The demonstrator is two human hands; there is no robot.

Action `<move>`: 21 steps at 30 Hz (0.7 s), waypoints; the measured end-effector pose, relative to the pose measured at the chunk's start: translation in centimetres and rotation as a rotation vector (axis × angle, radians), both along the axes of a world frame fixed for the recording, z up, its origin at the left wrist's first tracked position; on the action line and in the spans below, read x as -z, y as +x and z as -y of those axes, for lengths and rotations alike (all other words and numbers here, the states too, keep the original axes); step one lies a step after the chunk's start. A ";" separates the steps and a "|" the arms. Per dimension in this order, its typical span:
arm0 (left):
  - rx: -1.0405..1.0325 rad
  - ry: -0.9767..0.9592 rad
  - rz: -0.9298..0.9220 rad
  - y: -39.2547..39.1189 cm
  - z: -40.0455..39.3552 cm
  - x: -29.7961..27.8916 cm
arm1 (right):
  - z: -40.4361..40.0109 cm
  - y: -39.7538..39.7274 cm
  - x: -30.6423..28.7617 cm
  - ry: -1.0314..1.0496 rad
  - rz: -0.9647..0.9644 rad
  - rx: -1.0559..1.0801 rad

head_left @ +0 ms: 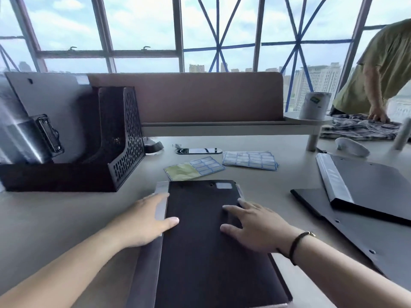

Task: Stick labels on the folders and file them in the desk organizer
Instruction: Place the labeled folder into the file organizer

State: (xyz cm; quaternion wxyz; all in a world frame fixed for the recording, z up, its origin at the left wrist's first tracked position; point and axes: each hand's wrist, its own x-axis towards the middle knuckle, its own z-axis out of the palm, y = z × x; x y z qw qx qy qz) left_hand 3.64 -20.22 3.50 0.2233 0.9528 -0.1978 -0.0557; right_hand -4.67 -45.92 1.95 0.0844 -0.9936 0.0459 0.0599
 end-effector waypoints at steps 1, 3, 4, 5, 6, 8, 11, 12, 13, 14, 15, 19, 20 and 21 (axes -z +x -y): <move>-0.026 -0.159 -0.065 -0.6 0.0 -0.1 | -0.3 -0.2 0.4 -0.002 -0.001 0.003; -0.155 -0.573 -0.248 -0.9 0.0 -0.4 | -0.8 -0.3 1.1 0.001 -0.003 0.018; -0.234 -0.770 -0.351 -0.8 -0.1 -0.4 | -1.0 -0.3 1.3 0.004 -0.005 0.026; -0.295 -0.923 -0.446 -0.6 -0.3 -0.5 | -1.2 -0.2 1.5 0.006 -0.003 0.031; -0.335 -1.017 -0.508 -0.3 -0.6 -0.5 | -1.3 -0.2 1.6 0.010 0.000 0.034; -0.389 -1.093 -0.555 0.2 -1.0 -0.5 | -1.5 -0.2 1.7 0.019 0.005 0.038; -0.367 -1.036 -0.608 -0.4 -1.4 -0.7 | -1.8 -0.5 1.8 0.045 0.008 0.046; -0.334 -0.997 -0.620 -0.8 -1.4 -0.7 | -1.9 -0.5 1.8 0.056 0.009 0.051; -0.287 -0.965 -0.635 -1.2 -1.5 -1.0 | -2.0 -0.5 1.8 0.065 0.013 0.056; -0.234 -0.944 -0.652 -1.6 -1.6 -1.2 | -2.2 -0.4 1.9 0.074 0.018 0.063; -0.186 -0.937 -0.664 -2.0 -1.7 -1.5 | -2.4 -0.3 1.9 0.085 0.025 0.069; -0.164 -1.026 -0.584 -2.3 -3.7 -2.6 | -3.8 0.7 1.2 0.139 0.075 0.028; -0.177 -1.055 -0.558 -2.2 -4.4 -3.0 | -4.4 1.1 0.8 0.150 0.102 0.001; -0.186 -1.080 -0.533 -2.2 -5.2 -3.5 | -5.1 1.6 0.3 0.163 0.133 -0.030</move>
